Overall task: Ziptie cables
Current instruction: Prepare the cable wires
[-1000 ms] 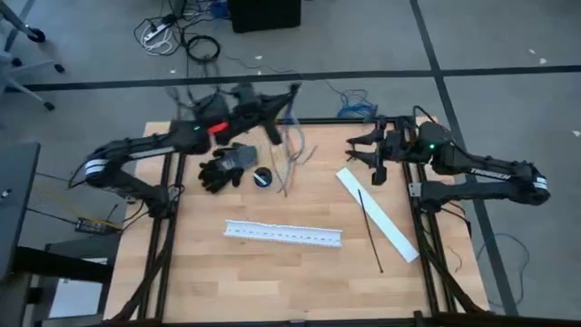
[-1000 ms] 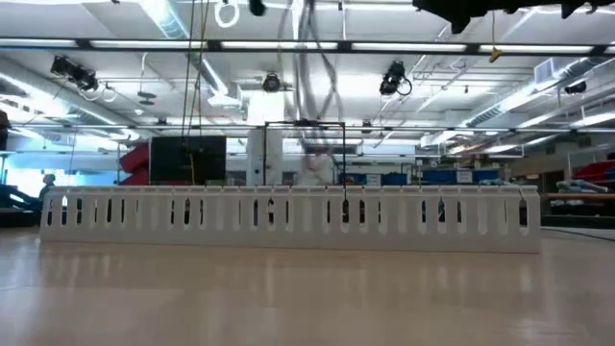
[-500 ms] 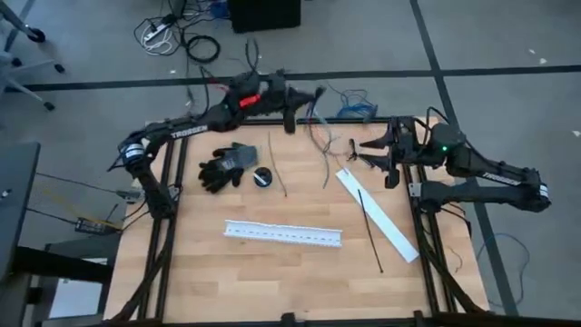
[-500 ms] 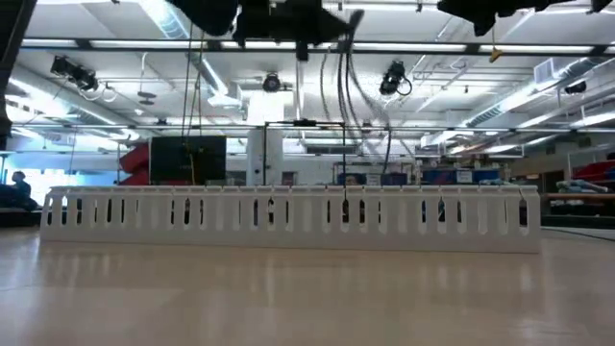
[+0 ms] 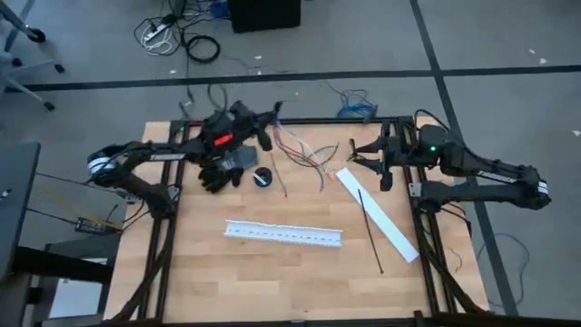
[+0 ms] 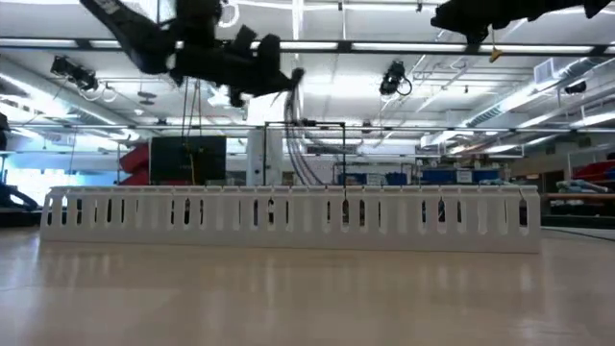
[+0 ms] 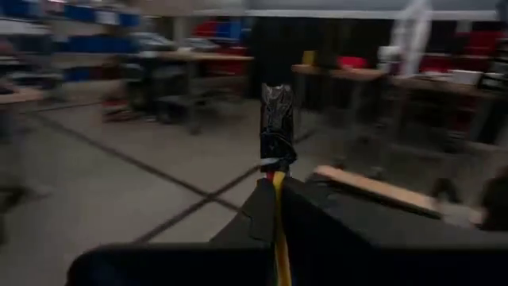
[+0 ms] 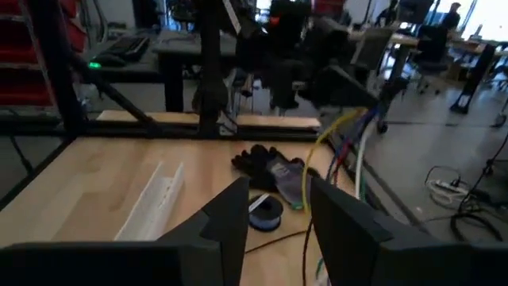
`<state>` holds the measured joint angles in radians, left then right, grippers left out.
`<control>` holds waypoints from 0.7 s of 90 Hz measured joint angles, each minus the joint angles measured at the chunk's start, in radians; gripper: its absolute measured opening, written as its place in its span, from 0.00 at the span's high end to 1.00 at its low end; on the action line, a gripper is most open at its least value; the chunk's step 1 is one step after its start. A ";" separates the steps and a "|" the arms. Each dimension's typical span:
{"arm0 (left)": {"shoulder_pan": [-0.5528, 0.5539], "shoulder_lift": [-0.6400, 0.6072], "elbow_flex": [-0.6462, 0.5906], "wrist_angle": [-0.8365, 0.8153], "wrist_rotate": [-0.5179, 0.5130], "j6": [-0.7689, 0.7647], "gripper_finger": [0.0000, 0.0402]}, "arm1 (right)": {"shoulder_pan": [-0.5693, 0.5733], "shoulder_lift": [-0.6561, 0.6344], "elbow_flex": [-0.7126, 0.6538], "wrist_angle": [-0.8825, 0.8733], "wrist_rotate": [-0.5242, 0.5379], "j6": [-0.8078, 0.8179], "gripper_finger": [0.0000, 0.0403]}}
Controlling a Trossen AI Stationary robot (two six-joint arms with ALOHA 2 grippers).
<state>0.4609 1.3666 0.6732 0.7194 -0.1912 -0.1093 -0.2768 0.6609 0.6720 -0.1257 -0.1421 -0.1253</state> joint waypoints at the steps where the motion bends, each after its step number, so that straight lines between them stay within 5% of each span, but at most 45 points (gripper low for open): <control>1: -0.004 -0.007 -0.013 -0.001 -0.014 -0.003 1.00 | 0.000 0.005 0.000 0.001 -0.001 0.000 0.68; 25: -0.122 -0.072 -0.247 -0.009 -0.381 -0.123 1.00 | 0.001 0.130 0.000 0.061 -0.008 0.001 0.67; 49: -0.240 -0.072 -0.350 -0.007 -0.782 -0.307 1.00 | 0.002 0.205 -0.001 0.072 -0.018 0.041 0.68; 63: -0.291 -0.072 -0.365 -0.009 -0.885 -0.359 1.00 | 0.002 0.226 -0.001 0.073 -0.018 0.043 0.68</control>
<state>0.1699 1.2945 0.3085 0.7109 -1.0758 -0.4686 -0.2745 0.8866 0.6712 -0.0532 -0.1596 -0.0822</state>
